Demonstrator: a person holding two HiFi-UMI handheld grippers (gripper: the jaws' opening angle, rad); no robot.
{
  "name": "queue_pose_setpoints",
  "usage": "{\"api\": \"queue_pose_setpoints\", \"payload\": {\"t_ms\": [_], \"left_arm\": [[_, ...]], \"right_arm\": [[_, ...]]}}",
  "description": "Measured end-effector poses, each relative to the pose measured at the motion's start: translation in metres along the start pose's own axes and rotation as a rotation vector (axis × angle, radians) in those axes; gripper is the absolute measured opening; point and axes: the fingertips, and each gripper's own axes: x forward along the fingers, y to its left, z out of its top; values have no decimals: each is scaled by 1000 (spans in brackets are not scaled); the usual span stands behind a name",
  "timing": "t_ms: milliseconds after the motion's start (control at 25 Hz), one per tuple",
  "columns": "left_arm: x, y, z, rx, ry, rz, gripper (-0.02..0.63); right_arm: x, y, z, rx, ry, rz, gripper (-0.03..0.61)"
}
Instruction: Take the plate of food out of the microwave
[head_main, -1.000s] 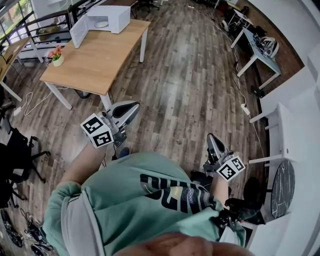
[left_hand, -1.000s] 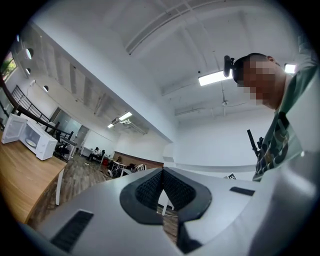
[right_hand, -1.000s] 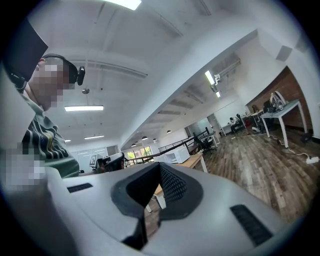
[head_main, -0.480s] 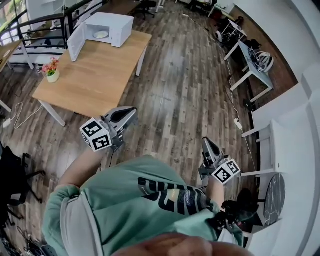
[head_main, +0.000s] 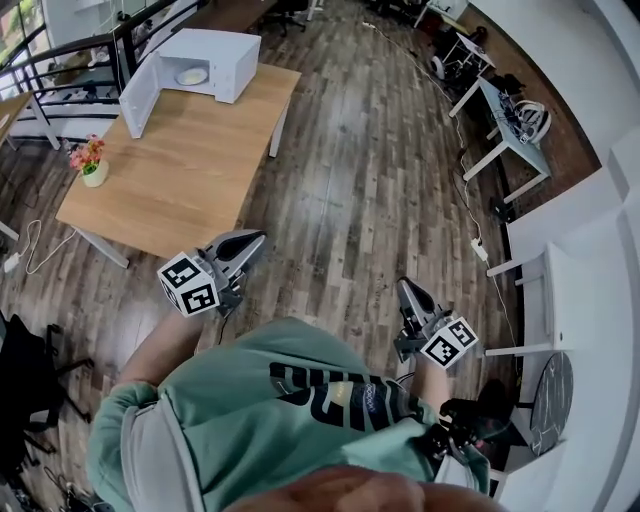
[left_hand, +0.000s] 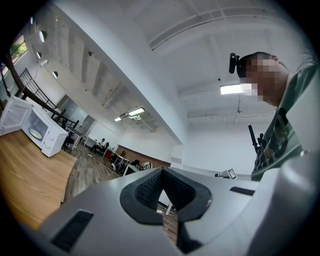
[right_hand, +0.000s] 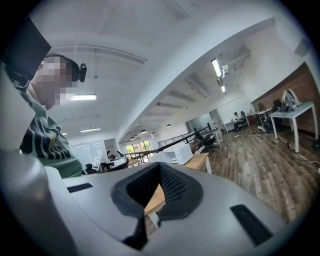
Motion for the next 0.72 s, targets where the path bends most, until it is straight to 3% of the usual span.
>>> {"api": "queue_pose_setpoints", "payload": {"t_ms": [200,440,720], "left_arm": [[53,-4,-15,23,14,37,-6],[126,-15,-19,21,-42,129,-6],[199,-34,-35,47,-44,207,-6]], "right_arm": [[-7,-60,6,27,-22,61,6],[-8,-147,34,24,-30,179,6],[-24,-231,58,42,-38,263,6]]}}
